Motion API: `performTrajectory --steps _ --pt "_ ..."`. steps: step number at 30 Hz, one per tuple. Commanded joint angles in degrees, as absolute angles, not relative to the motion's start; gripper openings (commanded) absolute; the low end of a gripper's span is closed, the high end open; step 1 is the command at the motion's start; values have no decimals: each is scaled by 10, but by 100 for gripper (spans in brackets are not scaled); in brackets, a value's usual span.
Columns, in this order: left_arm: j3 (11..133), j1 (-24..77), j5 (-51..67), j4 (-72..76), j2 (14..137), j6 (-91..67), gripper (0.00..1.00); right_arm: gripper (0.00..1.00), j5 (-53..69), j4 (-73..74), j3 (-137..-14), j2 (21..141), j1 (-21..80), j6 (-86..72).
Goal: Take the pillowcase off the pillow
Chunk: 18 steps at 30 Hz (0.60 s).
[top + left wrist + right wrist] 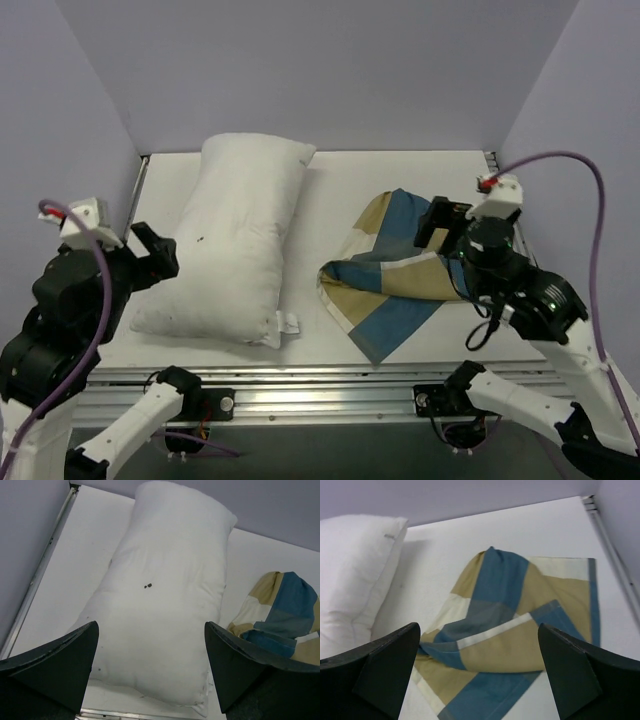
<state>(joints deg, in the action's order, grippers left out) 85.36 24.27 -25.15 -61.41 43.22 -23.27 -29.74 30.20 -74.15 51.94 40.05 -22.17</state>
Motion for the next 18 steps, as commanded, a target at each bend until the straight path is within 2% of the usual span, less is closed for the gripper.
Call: performTrajectory --steps 1,10,18 --pt "871 239 -296 -635 379 -210 94 100 -451 389 -738 448 397 -228" --pt "816 239 -358 -628 246 -189 94 100 -518 391 -683 214 400 -214" --pt "745 240 -360 -614 177 -200 94 100 -555 360 -661 101 412 -194"
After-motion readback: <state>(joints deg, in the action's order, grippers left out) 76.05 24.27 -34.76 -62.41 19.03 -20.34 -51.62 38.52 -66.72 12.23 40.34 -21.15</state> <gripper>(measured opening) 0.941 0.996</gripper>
